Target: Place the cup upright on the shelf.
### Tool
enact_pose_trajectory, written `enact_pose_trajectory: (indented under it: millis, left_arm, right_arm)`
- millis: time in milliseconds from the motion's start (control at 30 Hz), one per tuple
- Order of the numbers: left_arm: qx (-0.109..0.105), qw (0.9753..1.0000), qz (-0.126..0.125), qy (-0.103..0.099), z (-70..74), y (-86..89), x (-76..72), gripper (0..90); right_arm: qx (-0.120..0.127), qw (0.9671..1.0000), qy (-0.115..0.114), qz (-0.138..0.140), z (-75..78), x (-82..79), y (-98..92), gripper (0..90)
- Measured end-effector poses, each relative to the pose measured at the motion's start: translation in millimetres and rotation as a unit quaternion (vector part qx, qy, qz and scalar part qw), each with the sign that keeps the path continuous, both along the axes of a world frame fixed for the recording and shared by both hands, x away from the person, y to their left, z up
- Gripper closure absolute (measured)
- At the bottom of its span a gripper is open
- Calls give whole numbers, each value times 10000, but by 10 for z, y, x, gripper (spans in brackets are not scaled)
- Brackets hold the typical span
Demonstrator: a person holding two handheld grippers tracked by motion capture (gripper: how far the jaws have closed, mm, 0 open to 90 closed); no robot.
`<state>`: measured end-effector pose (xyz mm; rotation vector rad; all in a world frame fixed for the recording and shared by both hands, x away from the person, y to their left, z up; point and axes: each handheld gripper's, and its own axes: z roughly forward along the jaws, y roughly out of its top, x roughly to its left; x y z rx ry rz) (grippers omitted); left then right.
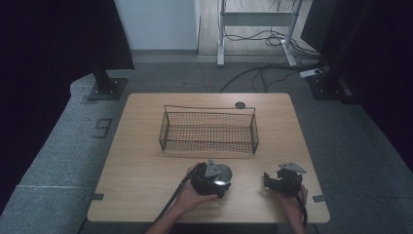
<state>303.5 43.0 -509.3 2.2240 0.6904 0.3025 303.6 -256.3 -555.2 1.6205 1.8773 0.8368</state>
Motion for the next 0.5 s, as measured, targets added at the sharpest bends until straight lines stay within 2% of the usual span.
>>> enact_pose_trajectory:
  millis: [167,233,500]
  left_arm:
    - [-36,10000,7,-31,37,48,-6,186]
    - [-115,9999,37,-51,83,102,-5,186]
    - [-207,9998,53,-4,171,215,23,187]
  right_arm:
    - [0,10000,0,0,0,0,0,128]
    - [0,10000,0,-1,0,0,0,128]
    - [3,10000,2,-20,0,0,3,128]
